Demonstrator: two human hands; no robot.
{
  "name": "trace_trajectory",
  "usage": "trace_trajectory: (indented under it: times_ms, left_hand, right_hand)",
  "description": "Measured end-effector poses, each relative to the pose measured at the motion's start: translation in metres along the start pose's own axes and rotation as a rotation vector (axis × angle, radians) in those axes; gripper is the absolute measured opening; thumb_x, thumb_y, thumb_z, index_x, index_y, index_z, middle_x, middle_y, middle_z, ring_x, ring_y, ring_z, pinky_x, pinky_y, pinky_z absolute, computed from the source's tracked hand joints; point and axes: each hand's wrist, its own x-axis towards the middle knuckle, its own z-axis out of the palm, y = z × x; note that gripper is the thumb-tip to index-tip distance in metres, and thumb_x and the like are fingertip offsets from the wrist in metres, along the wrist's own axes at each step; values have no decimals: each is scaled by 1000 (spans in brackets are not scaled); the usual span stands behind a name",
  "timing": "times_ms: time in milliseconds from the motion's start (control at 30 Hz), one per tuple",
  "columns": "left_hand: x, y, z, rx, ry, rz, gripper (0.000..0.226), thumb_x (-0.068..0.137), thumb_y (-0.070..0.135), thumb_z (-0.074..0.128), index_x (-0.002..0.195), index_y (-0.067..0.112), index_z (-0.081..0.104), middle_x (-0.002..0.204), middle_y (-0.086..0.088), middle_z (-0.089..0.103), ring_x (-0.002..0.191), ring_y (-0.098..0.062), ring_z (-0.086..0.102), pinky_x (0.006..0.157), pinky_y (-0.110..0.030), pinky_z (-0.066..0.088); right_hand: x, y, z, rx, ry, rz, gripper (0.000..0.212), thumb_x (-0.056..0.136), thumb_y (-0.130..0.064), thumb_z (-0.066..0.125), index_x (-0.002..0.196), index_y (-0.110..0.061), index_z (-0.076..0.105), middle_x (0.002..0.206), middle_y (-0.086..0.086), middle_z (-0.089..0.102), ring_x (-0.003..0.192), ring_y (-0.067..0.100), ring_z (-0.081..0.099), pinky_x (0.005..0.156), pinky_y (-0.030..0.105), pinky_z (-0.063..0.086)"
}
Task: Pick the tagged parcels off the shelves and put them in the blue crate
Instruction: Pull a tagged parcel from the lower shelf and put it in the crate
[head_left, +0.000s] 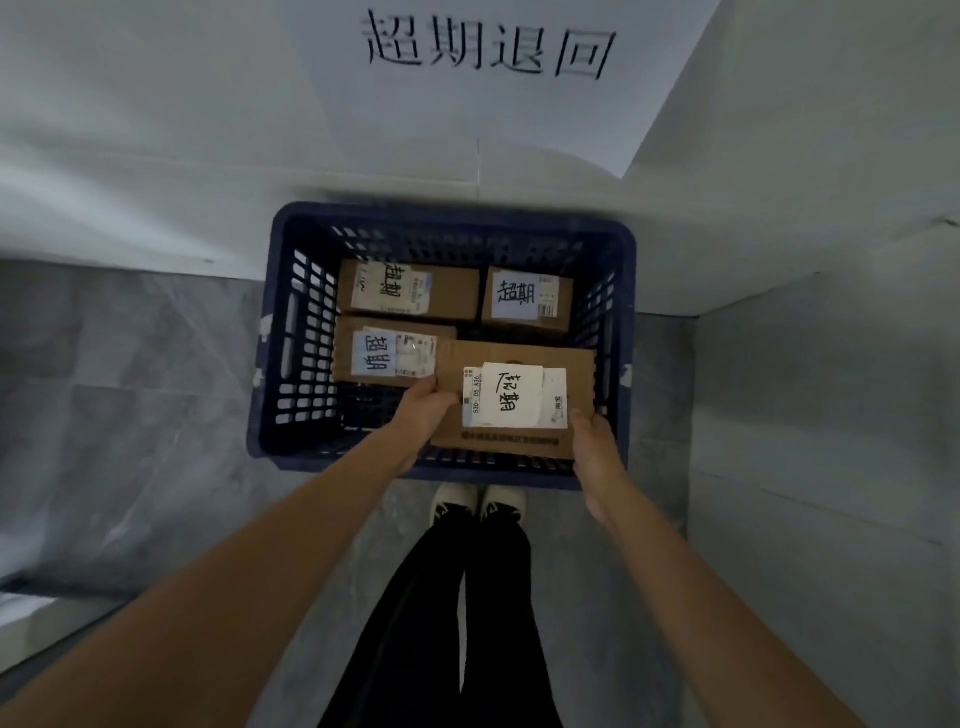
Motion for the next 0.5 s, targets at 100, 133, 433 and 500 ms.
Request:
trace_trajectory:
  times_ms: [100,133,433,500]
  left_hand:
    - [30,-4,5,50,-17,17,40,97,7,48,136,13,52,131,-9,61,118,-28,58,103,-43,47]
    - [40,-4,7,52,-19,18,42,97,7,49,138,13,49,132,-9,60,119,-28,57,103,-41,47]
    - [116,-6,5,-6,-140,16,51,91,5,57,140,15,48,130,-6,62,118,-22,58,104,-36,46]
    - [123,-7,4,-18,-173,-6,54,91,2,55,142,15,45,132,-6,61,119,-21,58,99,-32,47]
  right_hand:
    - [33,5,10,80,-10,75,47,102,-40,36,146,-22,33,125,-2,54,93,9,52,68,22,39]
    - [45,6,13,105,-13,93,49,102,-41,37,147,-22,32,128,-2,53,96,10,52,76,23,41]
    - [122,3,18,263,-71,94,36,99,-43,42,131,-30,53,142,-3,50,119,12,47,116,39,17]
    - [132,4,16,270,-62,106,39,99,-42,41,135,-29,49,144,-2,49,127,14,43,117,39,12]
